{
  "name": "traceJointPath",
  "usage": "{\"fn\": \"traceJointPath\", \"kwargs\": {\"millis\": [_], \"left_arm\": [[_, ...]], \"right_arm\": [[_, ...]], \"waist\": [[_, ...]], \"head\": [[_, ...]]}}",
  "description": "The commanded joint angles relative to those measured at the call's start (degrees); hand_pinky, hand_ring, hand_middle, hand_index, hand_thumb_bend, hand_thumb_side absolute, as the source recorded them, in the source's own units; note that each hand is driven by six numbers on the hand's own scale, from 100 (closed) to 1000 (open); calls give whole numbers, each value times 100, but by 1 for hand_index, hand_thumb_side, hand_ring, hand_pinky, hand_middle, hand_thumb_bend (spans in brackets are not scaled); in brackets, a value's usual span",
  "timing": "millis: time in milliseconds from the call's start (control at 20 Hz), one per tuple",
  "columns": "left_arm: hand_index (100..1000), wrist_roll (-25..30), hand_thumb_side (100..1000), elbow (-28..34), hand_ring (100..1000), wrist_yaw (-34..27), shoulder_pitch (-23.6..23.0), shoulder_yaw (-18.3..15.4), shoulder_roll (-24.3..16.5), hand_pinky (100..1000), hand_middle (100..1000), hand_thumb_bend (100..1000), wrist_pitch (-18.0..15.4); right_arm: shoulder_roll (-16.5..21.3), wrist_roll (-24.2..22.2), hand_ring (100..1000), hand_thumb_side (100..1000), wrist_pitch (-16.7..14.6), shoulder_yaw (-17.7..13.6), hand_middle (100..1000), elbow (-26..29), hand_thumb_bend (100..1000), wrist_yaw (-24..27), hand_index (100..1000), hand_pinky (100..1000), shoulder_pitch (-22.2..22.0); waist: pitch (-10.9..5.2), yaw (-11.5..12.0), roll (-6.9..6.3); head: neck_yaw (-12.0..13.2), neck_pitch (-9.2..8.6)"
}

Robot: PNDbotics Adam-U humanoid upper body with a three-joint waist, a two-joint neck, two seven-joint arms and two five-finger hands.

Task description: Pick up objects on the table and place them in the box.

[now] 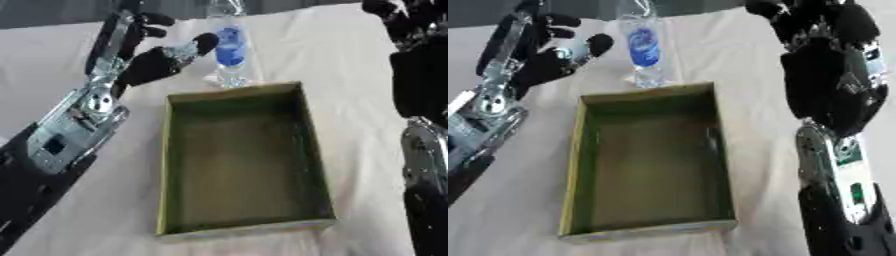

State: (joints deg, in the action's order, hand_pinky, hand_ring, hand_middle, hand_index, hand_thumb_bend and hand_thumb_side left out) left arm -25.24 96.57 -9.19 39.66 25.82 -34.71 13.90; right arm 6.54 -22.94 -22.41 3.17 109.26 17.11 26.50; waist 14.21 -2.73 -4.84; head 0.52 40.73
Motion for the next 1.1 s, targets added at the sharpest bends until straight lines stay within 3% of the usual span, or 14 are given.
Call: {"fn": "traceJointPath", "kwargs": {"millis": [50, 650, 1100], "left_arm": [[958, 248, 480, -13, 743, 14, 159, -21, -111, 733, 1000, 752, 10], [970, 687, 595, -132, 753, -350, 492, -237, -310, 742, 1000, 788, 182], [990, 1499, 664, -180, 782, -8, 669, -332, -495, 794, 1000, 787, 387]], "right_arm": [[8, -12, 872, 893, 11, 11, 898, 115, 100, 15, 933, 810, 42], [22, -54, 872, 888, 40, 46, 898, 127, 100, 30, 933, 811, 67], [36, -70, 873, 881, 62, 46, 898, 136, 100, 26, 934, 811, 56]], "waist": [[-73, -12, 1], [-33, -70, -63], [-18, -91, -101]], "head": [[35, -64], [-20, -56], [-45, -56]]}}
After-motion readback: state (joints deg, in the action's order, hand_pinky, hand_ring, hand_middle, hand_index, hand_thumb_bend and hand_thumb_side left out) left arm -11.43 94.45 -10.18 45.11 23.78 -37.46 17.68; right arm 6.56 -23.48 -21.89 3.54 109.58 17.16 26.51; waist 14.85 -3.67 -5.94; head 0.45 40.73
